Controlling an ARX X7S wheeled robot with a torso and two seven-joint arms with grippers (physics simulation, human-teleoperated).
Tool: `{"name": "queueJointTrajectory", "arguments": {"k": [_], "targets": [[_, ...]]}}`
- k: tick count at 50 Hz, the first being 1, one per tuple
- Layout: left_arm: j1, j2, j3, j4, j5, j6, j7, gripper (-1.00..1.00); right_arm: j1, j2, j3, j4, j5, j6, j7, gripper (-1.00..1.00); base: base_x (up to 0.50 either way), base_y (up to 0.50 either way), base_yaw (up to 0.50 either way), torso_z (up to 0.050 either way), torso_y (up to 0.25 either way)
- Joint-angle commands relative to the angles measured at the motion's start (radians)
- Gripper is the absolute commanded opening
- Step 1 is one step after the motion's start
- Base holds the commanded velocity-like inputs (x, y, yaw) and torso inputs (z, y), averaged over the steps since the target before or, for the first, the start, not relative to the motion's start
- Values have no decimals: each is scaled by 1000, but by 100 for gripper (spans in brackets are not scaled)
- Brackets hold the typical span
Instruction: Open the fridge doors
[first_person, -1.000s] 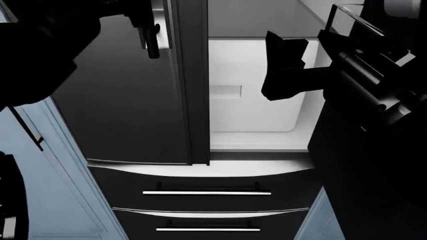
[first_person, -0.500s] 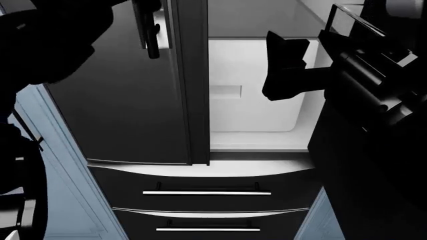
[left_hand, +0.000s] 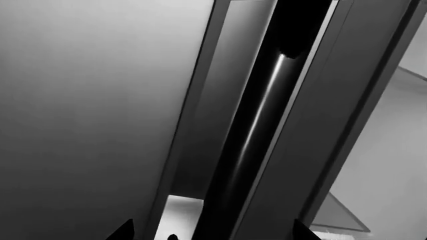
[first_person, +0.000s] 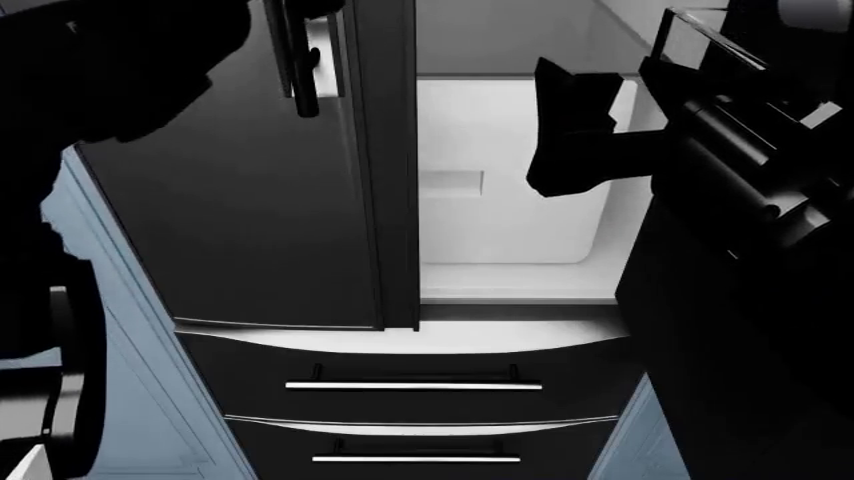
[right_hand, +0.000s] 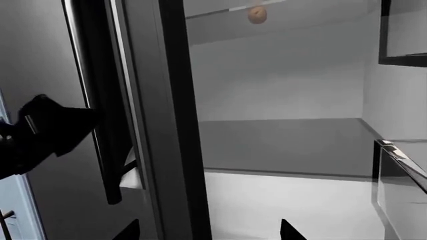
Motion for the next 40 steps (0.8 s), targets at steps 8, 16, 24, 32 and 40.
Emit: {"name": "queueJointTrajectory", "arguments": {"k": [8, 16, 24, 32, 40], "targets": [[-26, 4, 32, -49, 20, 5, 34, 100, -10, 5, 0, -4, 0, -9, 0, 100, 0, 0, 0, 0, 0], [-42, 6, 73, -90, 70, 35, 83, 100, -11, 6, -1, -4, -1, -11, -5, 100, 0, 0, 0, 0, 0], [-52, 1, 128, -109, 130, 67, 137, 100, -13, 8, -2, -6, 1, -14, -3, 100, 0, 0, 0, 0, 0], [-73, 0, 195, -131, 201, 110, 205, 100, -15, 9, -2, -7, 1, -17, -5, 100, 0, 0, 0, 0, 0], [-90, 7, 226, -167, 234, 138, 248, 100, -13, 10, -3, -5, 0, -19, -7, 100, 0, 0, 0, 0, 0]]}}
